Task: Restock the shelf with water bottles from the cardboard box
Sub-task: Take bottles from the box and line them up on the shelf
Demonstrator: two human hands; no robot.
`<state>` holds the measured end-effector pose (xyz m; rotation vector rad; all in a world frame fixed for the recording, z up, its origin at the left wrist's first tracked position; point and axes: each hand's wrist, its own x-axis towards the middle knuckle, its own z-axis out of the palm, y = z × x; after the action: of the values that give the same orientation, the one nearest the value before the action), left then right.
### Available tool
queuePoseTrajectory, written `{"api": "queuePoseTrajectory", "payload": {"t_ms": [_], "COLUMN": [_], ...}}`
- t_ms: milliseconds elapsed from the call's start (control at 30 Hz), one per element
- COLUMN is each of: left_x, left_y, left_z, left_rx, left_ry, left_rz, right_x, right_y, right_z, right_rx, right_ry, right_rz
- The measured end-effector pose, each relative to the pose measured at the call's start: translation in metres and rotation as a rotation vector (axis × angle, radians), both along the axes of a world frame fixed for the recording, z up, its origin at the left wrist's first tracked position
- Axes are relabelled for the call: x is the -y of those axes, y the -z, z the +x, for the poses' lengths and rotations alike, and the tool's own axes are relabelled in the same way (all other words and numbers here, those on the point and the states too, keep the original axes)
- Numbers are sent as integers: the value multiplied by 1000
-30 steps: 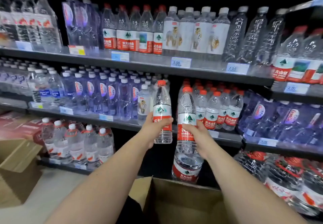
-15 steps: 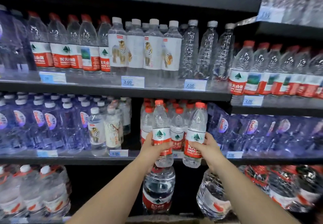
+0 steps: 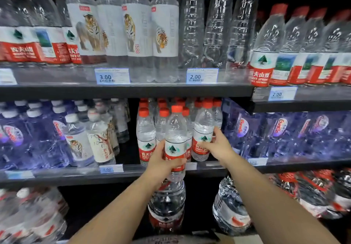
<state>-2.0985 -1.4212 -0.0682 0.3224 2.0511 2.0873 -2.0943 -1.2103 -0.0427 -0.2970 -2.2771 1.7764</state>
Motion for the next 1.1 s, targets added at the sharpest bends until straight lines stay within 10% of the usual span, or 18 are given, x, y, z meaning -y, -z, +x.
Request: {"api": "queuePoseTrajectory", "payload": {"t_ms": [300, 467, 667, 1100], "left_x": [-7, -22, -57, -103], "left_y": [0, 2, 0, 16], "left_z": [1, 8, 34, 62], "left_rx": [-48, -33, -101, -241], "left_ry": [-39, -55, -40, 185], "left_rz": [-26, 8, -11, -115], "right_x": [-2, 9, 21, -7], "right_y": [17, 8, 7, 6], "right_z": [3, 37, 87, 105], "right_rx": [111, -136, 16, -16], "right_ry": [-62, 188, -106, 299], "right_rz": [118, 144, -122, -84]}}
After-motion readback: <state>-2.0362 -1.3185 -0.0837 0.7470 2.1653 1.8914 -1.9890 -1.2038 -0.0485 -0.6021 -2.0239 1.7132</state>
